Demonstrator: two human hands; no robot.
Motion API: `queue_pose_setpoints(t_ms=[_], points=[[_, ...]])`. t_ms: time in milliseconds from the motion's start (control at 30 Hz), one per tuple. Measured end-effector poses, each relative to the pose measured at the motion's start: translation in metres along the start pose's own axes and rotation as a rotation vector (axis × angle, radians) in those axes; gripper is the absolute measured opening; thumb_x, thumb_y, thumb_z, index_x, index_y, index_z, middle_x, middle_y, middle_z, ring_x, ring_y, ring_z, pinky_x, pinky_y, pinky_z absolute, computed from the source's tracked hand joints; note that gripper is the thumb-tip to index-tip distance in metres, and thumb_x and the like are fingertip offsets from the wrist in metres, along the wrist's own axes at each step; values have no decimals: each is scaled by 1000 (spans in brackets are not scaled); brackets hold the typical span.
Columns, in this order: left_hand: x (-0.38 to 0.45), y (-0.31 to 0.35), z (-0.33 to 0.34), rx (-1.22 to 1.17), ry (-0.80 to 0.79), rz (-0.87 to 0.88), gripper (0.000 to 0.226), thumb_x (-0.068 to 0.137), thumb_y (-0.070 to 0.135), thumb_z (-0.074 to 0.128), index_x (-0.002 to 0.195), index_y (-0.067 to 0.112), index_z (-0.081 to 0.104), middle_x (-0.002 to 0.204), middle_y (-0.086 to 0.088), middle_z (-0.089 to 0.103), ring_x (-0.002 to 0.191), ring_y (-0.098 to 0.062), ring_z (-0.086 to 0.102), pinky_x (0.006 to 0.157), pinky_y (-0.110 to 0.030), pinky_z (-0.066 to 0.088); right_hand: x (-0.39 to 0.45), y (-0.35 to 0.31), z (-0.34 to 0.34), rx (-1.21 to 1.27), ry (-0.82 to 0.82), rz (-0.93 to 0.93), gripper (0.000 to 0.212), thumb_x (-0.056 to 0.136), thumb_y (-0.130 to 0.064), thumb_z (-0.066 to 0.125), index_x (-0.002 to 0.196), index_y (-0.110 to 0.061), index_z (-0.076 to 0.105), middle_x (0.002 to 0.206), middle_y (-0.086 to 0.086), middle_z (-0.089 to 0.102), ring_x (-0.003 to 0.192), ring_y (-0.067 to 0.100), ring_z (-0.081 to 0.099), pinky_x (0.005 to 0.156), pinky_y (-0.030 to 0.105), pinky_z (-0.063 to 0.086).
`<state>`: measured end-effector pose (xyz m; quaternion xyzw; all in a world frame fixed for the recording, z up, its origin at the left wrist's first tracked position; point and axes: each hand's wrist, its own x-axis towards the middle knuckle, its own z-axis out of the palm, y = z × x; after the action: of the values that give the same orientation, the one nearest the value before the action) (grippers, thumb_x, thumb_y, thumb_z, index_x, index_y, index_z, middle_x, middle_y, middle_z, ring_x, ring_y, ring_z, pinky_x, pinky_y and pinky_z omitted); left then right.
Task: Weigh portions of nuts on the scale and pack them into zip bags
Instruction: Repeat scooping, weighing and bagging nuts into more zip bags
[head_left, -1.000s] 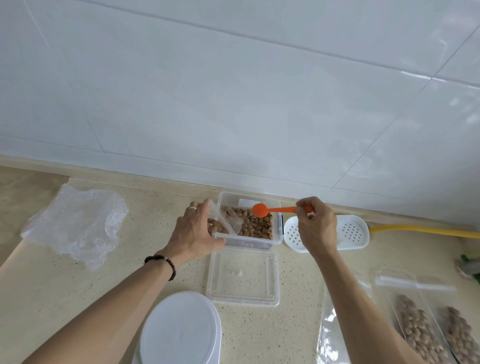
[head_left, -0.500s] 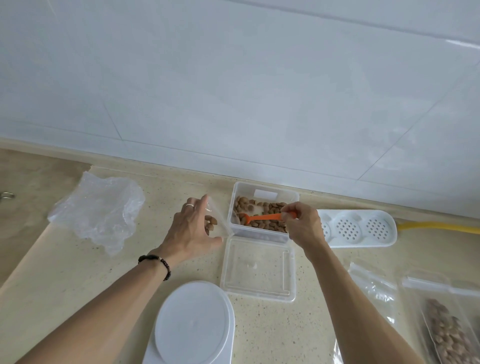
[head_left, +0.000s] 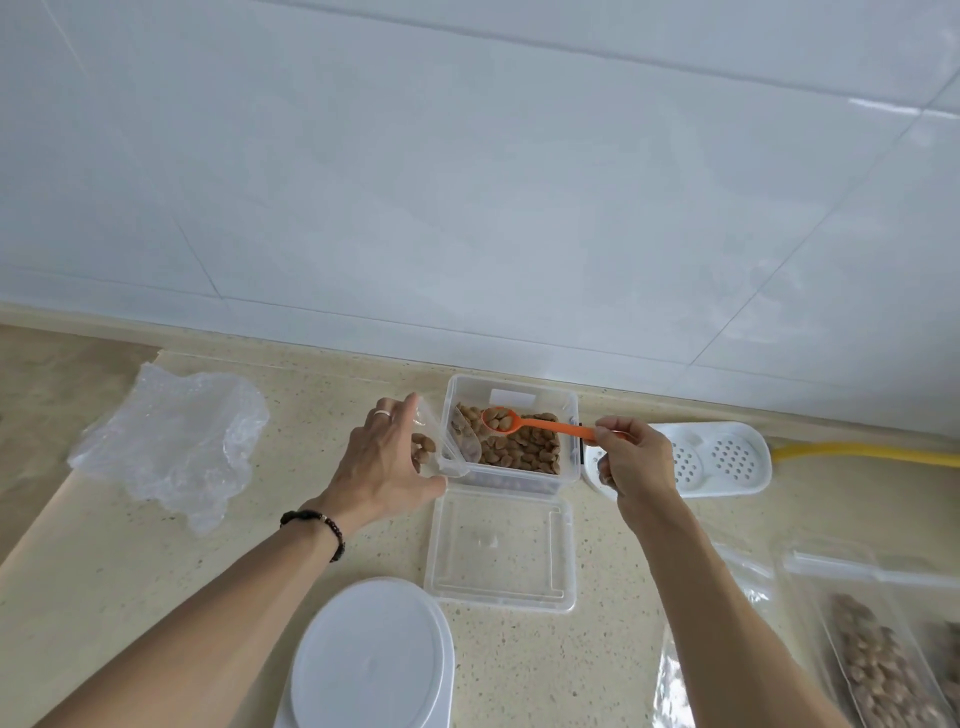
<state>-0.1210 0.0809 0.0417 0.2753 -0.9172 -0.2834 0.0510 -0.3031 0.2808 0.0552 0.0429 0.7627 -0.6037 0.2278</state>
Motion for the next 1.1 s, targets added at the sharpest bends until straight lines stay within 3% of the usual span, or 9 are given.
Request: queue_pose_setpoints(t_ms=[133, 267, 433, 567, 667, 1100], points=[[8, 9, 0, 17, -4, 9, 78, 64, 39, 74, 129, 24, 32, 101, 9, 41, 103, -16, 41, 88, -33, 36, -7, -21, -13, 31, -17, -75, 9, 93, 1, 59, 92, -6, 65, 82, 15, 69, 41, 13, 38, 40, 22, 34], [16, 25, -3, -15, -30, 6, 88, 66, 41, 75, 138, 22, 28, 120, -1, 38, 113, -21, 41, 96, -37, 38, -22, -54, -20, -5, -45, -217, 8, 94, -2, 59, 92, -6, 65, 80, 10, 69, 43, 14, 39, 41, 23, 37], [22, 45, -7, -56, -32, 34, 86, 68, 36, 75, 138, 19, 29, 122, -2, 37, 116, -24, 41, 96, -35, 38, -38, -79, -16, -257, -78, -424, 13, 93, -6, 61, 86, -16, 66, 87, 4, 68, 47, 14, 47, 48, 26, 44], [24, 52, -7, -75, -54, 50, 100, 70, 36, 76, 149, 14, 18, 133, -6, 34, 125, -25, 36, 103, -37, 36, -48, -83, -4, -468, -191, -603, 20, 92, -8, 60, 80, -22, 64, 70, -12, 62, 48, 14, 46, 50, 30, 41], [25, 52, -7, -118, -59, 23, 106, 70, 35, 77, 152, 13, 13, 139, -7, 31, 131, -26, 33, 108, -41, 34, -50, -86, -3, -508, -205, -680, 17, 93, -8, 59, 81, -18, 63, 61, -21, 58, 45, 8, 41, 47, 20, 33], [24, 38, 1, -127, -47, -17, 106, 67, 39, 77, 150, 14, 17, 136, -10, 33, 129, -26, 36, 107, -43, 34, -52, -79, -7, -502, -198, -720, 14, 94, -9, 61, 84, -17, 68, 63, -19, 59, 49, 7, 39, 49, 19, 31]])
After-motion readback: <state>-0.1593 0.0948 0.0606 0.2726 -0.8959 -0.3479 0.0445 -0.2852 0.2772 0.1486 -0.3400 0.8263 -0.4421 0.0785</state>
